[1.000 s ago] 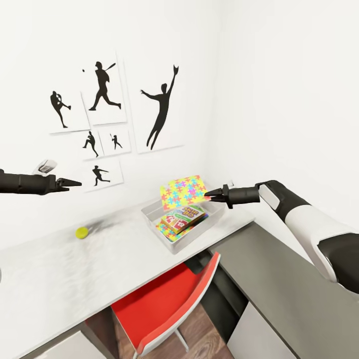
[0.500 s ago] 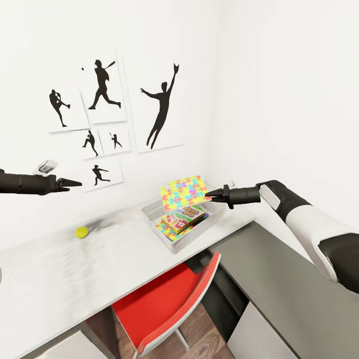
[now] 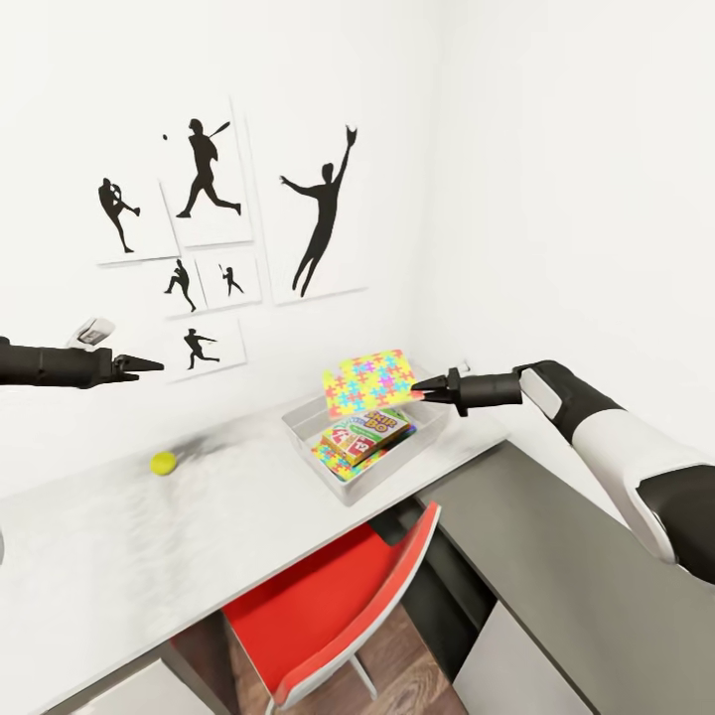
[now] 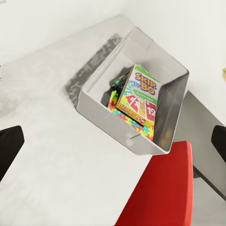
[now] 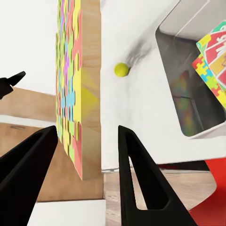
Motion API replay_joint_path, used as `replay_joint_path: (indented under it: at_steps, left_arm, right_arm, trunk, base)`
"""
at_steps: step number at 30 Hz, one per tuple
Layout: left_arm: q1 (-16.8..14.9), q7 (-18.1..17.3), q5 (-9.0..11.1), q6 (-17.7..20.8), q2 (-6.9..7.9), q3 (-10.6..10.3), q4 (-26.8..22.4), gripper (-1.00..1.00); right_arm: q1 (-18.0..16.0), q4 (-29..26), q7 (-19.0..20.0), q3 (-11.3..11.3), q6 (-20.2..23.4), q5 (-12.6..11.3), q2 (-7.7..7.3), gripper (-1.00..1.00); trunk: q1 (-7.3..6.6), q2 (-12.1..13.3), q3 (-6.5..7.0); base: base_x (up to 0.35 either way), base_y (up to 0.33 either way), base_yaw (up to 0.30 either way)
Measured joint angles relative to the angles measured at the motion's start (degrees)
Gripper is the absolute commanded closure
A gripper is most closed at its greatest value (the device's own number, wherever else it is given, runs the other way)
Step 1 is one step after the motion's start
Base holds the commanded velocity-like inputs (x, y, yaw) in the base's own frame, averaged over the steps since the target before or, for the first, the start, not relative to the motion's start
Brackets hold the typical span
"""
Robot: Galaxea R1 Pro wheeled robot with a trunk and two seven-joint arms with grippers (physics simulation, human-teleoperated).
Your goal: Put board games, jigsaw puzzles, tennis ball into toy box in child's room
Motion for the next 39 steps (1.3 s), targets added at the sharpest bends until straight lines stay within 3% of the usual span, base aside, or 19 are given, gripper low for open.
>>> replay_joint_path:
  at_steps: [39]
  left_arm:
    - [0.1, 0.0, 0.0, 0.0, 0.01, 0.0, 0.0, -1.0]
  right_arm:
    - [0.0, 0.1, -1.0, -0.6, 0.0, 0.0, 0.06, 1.0]
  trunk:
    - [0.01, 0.0, -3.37]
  base:
    - [0.034, 0.03, 0.0]
